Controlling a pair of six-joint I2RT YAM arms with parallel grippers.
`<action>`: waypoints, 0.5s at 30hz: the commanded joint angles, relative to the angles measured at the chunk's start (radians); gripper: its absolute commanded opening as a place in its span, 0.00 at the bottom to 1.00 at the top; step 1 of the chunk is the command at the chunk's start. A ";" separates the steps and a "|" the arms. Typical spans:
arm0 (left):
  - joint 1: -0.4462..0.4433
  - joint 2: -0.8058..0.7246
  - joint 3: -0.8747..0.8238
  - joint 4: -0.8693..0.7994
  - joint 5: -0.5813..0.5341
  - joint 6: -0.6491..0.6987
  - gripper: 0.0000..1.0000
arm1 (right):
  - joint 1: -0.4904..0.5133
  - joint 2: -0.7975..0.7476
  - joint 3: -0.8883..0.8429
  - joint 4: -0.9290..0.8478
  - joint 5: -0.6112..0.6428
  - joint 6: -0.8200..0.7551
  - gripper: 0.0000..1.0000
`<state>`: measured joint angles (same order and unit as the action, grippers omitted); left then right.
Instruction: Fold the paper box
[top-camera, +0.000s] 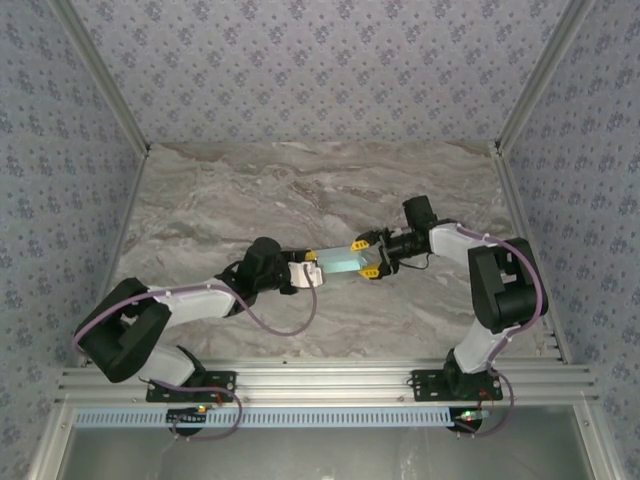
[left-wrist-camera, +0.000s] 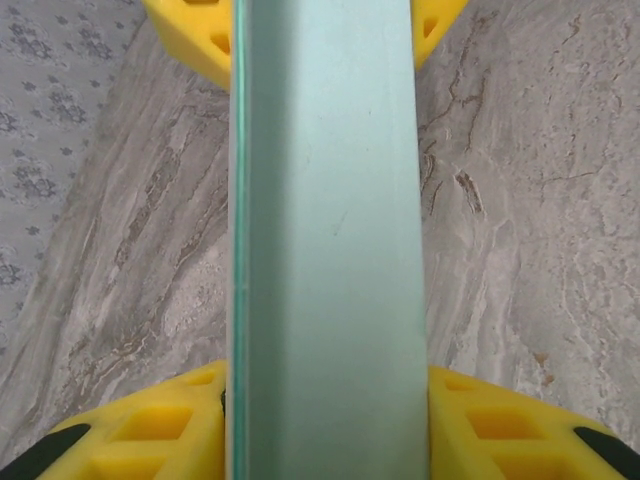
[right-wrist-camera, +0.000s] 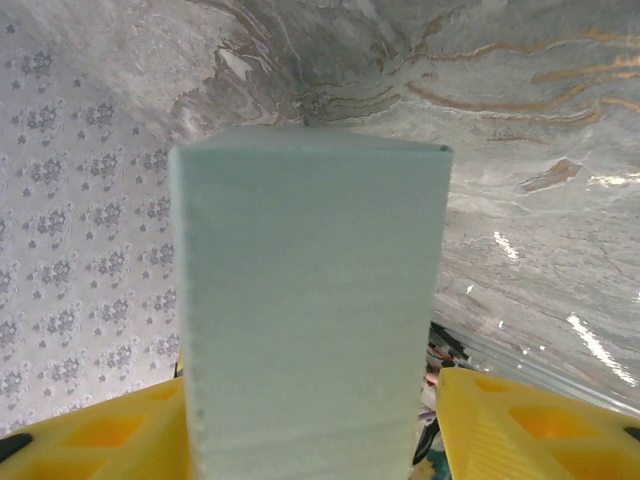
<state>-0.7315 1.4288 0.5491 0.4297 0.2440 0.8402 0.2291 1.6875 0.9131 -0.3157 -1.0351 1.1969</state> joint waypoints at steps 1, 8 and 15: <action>0.028 -0.029 0.061 -0.148 0.074 -0.036 0.37 | -0.054 -0.052 0.006 -0.135 0.041 -0.111 0.65; 0.077 -0.025 0.194 -0.457 0.187 -0.056 0.37 | -0.193 -0.157 0.064 -0.356 0.229 -0.419 0.67; 0.109 0.084 0.392 -0.789 0.250 0.004 0.39 | -0.113 -0.282 0.141 -0.379 0.472 -0.783 0.64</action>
<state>-0.6312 1.4639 0.8543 -0.1398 0.4141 0.8078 0.0666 1.4837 1.0195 -0.6476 -0.7170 0.6159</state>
